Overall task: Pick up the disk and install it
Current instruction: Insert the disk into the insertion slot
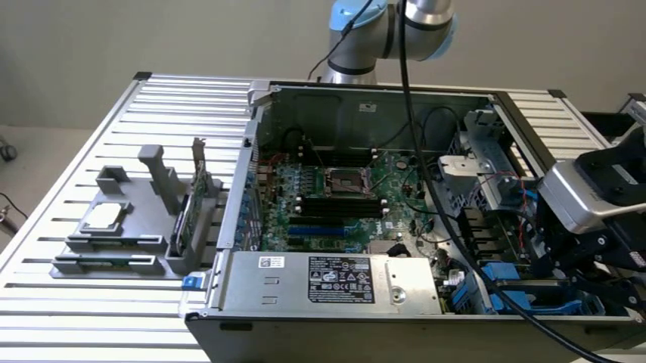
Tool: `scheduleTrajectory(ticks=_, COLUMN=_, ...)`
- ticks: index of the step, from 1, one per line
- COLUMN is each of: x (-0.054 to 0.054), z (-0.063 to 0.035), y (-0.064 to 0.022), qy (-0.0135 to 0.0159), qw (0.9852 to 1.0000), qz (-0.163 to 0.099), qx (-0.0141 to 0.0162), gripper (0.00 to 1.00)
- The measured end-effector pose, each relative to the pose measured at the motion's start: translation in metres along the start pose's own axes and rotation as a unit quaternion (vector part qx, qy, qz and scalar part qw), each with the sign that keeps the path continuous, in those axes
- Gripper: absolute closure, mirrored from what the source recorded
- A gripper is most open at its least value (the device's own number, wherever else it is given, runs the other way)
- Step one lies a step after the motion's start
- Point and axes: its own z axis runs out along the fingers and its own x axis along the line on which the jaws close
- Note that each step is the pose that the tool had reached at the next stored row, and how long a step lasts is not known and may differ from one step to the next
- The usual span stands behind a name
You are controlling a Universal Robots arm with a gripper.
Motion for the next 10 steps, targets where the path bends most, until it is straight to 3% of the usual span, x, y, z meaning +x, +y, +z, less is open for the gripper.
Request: scheduleTrajectory(ticks=10, x=0.0007, z=0.0075, y=0.0003, qy=0.0001, qw=1.0000, qz=0.000, qx=-0.0001, gripper=0.89)
